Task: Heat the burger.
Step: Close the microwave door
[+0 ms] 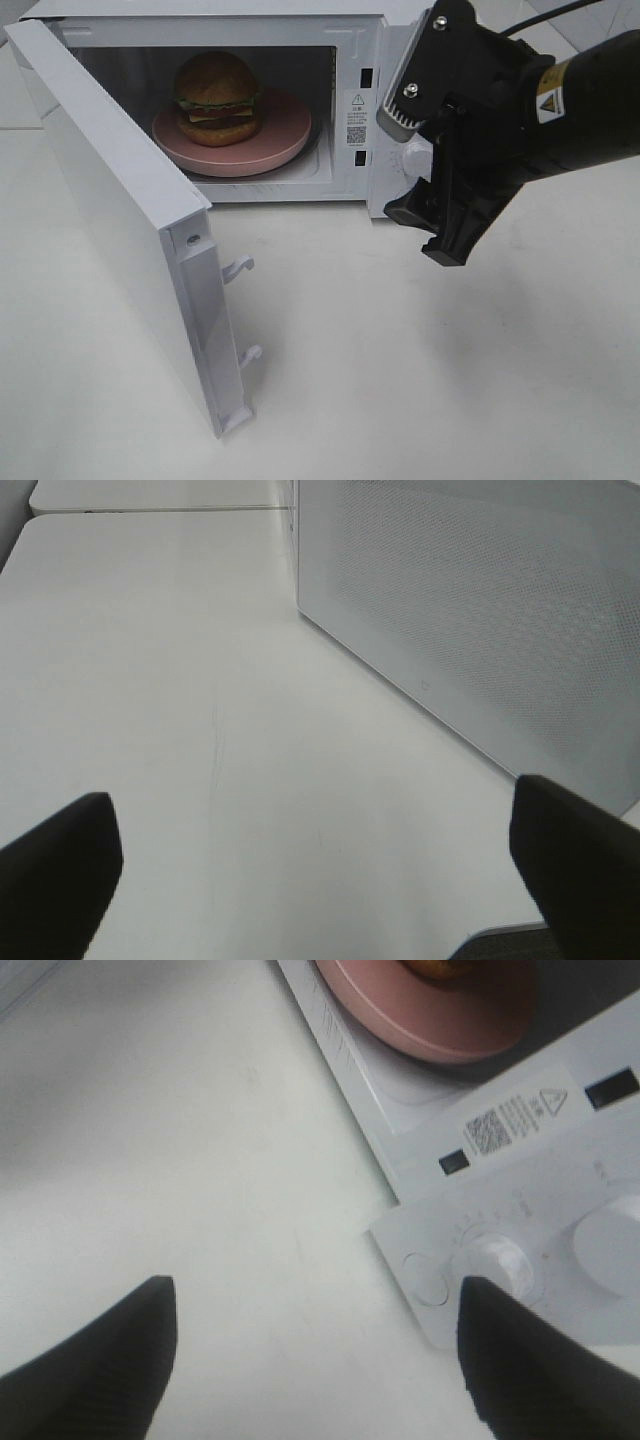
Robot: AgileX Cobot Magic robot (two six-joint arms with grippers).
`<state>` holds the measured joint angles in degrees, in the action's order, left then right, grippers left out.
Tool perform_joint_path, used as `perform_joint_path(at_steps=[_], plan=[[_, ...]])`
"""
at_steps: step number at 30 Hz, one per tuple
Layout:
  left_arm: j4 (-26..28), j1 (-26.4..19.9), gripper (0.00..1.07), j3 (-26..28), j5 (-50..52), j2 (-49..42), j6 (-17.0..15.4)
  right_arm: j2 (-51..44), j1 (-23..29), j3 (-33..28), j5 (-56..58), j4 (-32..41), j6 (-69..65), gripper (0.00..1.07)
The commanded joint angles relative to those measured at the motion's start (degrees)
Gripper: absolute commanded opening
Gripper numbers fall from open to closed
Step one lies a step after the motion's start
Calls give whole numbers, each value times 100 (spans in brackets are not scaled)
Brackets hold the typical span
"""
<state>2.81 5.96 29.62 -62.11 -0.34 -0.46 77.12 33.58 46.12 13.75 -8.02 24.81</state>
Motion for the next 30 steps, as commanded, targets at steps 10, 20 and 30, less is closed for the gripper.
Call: perform_joint_path(at_steps=[10, 20, 30], plan=[[34, 11, 98, 0, 80, -17, 6, -1312, -29, -304, 1994, 17, -2240, 76], [34, 11, 98, 0, 80, -17, 6, -2366, -29, -304, 3627, 17, -2779, 76], [34, 11, 98, 0, 80, -17, 6, -3902, -29, -304, 5008, 17, -2968, 76]])
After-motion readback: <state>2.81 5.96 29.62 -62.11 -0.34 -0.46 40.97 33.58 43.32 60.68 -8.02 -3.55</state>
